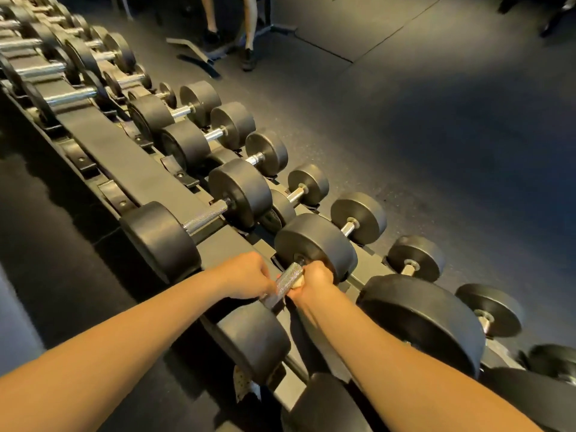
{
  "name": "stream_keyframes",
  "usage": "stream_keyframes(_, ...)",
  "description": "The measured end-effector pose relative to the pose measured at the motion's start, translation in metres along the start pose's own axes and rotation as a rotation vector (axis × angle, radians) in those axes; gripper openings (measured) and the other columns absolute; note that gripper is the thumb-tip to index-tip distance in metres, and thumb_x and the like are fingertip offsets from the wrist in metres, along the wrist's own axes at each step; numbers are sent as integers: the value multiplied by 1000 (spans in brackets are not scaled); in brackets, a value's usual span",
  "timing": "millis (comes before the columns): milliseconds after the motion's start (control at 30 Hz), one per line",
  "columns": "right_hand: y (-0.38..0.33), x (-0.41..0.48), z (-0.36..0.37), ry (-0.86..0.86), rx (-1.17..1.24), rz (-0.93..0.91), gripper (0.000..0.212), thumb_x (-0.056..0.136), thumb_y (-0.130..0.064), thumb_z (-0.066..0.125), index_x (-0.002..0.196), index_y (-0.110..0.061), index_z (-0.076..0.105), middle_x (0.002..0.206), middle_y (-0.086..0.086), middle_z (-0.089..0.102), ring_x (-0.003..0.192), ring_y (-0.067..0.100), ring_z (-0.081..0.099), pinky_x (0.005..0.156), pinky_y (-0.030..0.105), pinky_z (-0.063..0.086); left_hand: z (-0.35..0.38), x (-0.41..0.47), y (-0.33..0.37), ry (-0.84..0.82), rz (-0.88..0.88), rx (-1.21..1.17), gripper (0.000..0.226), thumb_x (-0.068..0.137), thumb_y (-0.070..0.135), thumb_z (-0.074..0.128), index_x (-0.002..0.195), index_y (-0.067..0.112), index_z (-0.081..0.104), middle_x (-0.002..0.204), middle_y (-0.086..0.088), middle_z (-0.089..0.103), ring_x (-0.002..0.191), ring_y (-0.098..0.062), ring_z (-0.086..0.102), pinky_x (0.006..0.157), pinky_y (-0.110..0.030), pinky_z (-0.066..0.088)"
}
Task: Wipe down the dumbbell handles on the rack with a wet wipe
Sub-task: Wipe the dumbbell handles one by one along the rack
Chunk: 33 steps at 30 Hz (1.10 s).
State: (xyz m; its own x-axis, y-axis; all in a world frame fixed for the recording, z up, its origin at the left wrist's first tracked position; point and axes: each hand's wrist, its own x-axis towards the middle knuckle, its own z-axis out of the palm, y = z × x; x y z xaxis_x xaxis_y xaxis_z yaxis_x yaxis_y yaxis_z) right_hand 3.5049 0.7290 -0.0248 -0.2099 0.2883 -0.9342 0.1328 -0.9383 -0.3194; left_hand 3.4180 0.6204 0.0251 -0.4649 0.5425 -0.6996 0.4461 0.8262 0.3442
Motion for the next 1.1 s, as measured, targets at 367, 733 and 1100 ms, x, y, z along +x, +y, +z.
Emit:
stream_keyframes(367, 38, -35, 7, 238, -531, -505, 36, 107, -11, 42, 141, -19, 52, 119, 5, 54, 95, 15, 49, 92, 35, 47, 1, 41, -13, -103, 92, -36, 24, 75, 30, 86, 71, 12, 70, 77, -4, 75, 78, -22, 70, 73, -35, 57)
stream_keyframes(733, 30, -45, -5, 208, -1547, -923, 39, 104, -21, 51, 143, -18, 48, 140, 3, 42, 122, 19, 45, 96, 26, 45, -5, 55, -3, -104, 118, -688, 10, 95, 12, 66, 101, 10, 74, 85, -11, 72, 71, -19, 66, 60, -26, 54)
stream_keyframes(1100, -4, -49, -39, 213, -1008, -874, 21, 103, -14, 54, 117, -22, 67, 104, -8, 65, 93, 8, 64, 69, 8, 45, 4, 67, 23, -55, 4, -732, 11, 85, 9, 82, 87, 0, 76, 68, -10, 71, 60, -16, 66, 62, -28, 61)
